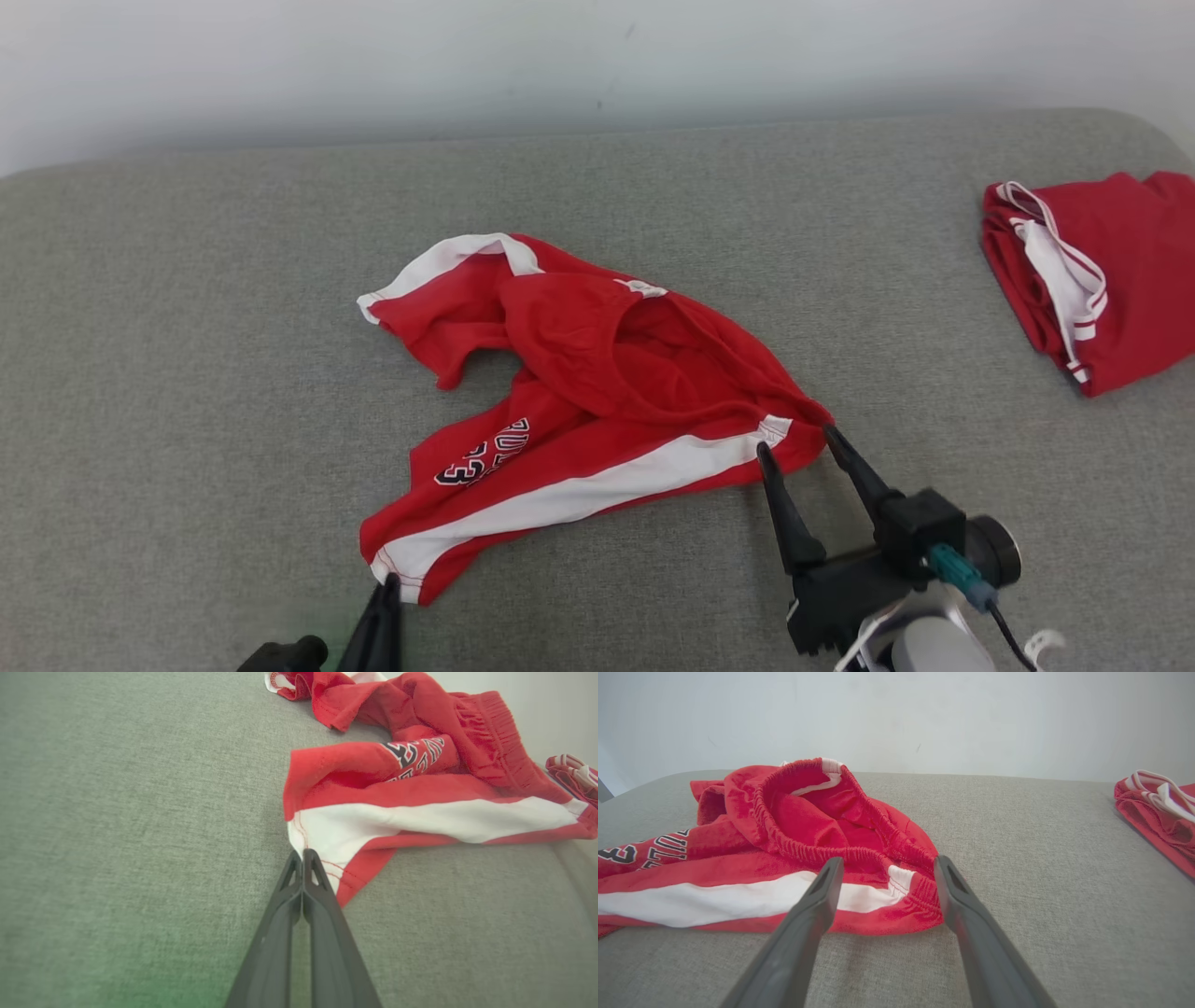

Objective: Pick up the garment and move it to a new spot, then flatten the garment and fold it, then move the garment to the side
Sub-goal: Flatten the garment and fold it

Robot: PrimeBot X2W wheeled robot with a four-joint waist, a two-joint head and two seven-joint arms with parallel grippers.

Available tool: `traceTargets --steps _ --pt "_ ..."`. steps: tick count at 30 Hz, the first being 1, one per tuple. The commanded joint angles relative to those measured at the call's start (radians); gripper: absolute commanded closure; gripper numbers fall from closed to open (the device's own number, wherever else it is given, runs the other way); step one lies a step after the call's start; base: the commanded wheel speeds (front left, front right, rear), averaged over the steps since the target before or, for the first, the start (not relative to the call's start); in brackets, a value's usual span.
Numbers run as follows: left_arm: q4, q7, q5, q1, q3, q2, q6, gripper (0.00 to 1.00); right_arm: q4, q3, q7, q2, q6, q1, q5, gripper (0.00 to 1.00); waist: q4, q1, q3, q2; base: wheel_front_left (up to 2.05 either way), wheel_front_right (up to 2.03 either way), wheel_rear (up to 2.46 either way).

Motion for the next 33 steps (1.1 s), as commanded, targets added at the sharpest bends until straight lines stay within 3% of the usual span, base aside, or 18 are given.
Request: traceTargets --steps 1,8,15,21,33 --pt "-0.005 -0.003 0.022 -0.011 0.01 0.001 0.017 1.0 0.022 0.014 0.0 -0.014 -0.003 -0.033 0.012 0.0 0.009 -0.0001 0.007 -0.0001 0.0 0.0 0.0" --pt "-0.034 -0.003 0.101 -0.015 0.076 0.002 0.078 1.0 0.132 0.095 0.007 -0.062 -0.003 -0.12 0.066 0.0 0.035 -0.0001 0.022 -0.0001 0.0 0.0 0.0" --pt "-0.042 -0.003 0.122 -0.01 0.104 0.001 0.076 1.0 0.166 0.182 0.013 -0.086 -0.003 -0.147 0.117 0.0 0.043 -0.0001 0.032 -0.0001 0.0 0.0 0.0" --pt "-0.044 -0.003 0.105 -0.017 0.089 0.001 0.075 1.0 0.155 0.264 0.025 -0.116 -0.003 -0.153 0.141 0.2 0.043 -0.0001 0.04 -0.0001 0.0 0.0 0.0" --pt "-0.034 -0.003 0.098 -0.011 0.078 0.001 0.072 1.0 0.046 0.299 0.086 -0.157 -0.003 -0.097 0.135 0.21 0.037 -0.0001 0.032 -0.0001 0.0 0.0 0.0"
